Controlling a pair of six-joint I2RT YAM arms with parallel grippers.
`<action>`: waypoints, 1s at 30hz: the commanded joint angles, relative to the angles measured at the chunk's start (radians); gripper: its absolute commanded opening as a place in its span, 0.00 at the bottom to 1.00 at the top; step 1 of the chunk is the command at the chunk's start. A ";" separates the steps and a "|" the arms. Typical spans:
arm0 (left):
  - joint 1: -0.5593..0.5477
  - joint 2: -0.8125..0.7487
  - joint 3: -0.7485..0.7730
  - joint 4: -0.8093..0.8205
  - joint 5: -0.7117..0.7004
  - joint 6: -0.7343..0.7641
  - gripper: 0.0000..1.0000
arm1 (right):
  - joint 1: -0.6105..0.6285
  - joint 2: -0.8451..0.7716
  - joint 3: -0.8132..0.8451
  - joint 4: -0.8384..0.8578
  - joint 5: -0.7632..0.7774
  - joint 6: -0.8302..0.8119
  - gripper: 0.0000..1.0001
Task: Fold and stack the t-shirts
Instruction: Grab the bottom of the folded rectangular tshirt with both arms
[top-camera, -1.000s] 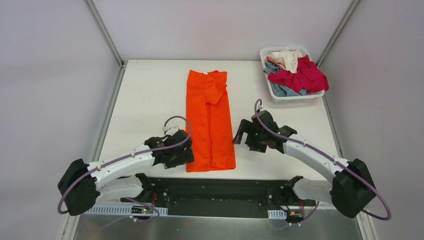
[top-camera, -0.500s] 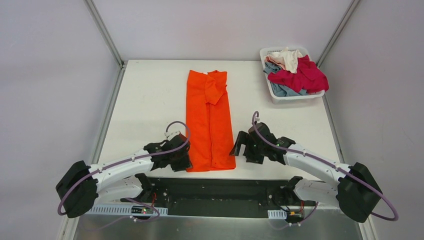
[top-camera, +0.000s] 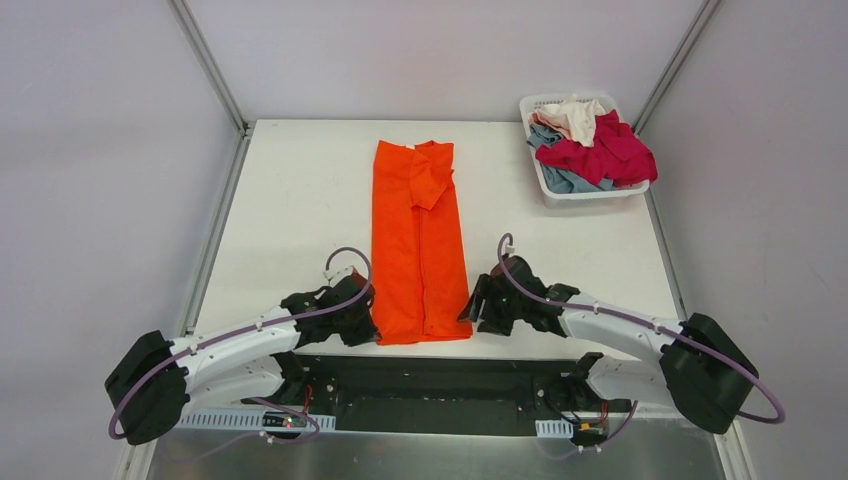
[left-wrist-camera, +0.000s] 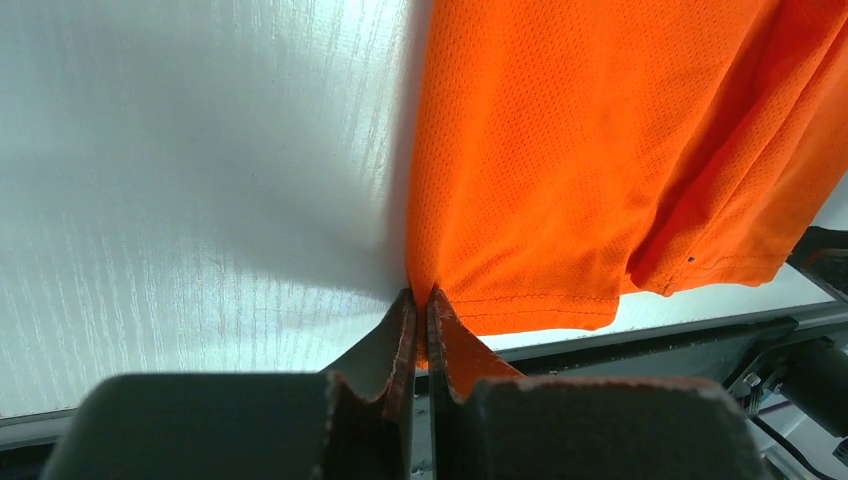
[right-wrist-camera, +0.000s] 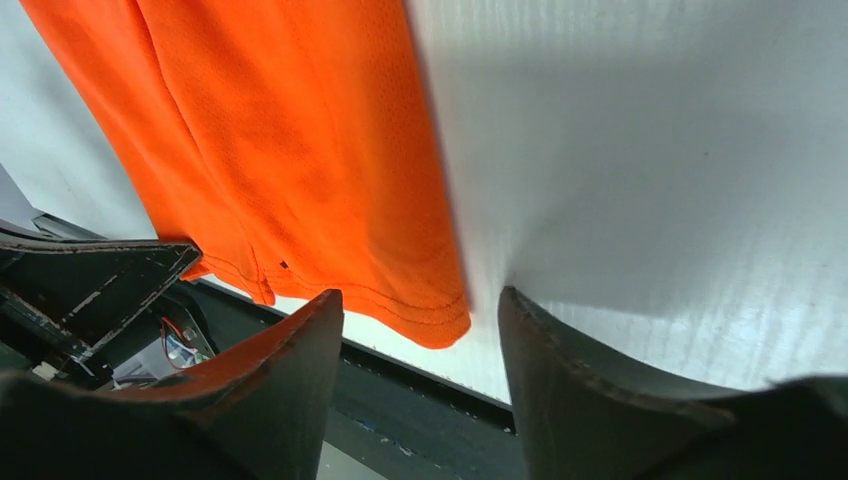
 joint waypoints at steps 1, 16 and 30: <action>0.002 -0.004 -0.017 -0.032 -0.017 -0.018 0.01 | 0.021 0.041 -0.017 0.085 -0.008 0.047 0.56; -0.008 -0.066 -0.044 -0.024 0.044 -0.006 0.00 | 0.079 -0.016 -0.048 0.044 -0.052 0.056 0.00; -0.025 -0.164 0.024 0.097 0.014 0.114 0.00 | 0.104 -0.156 0.000 0.018 0.106 0.036 0.00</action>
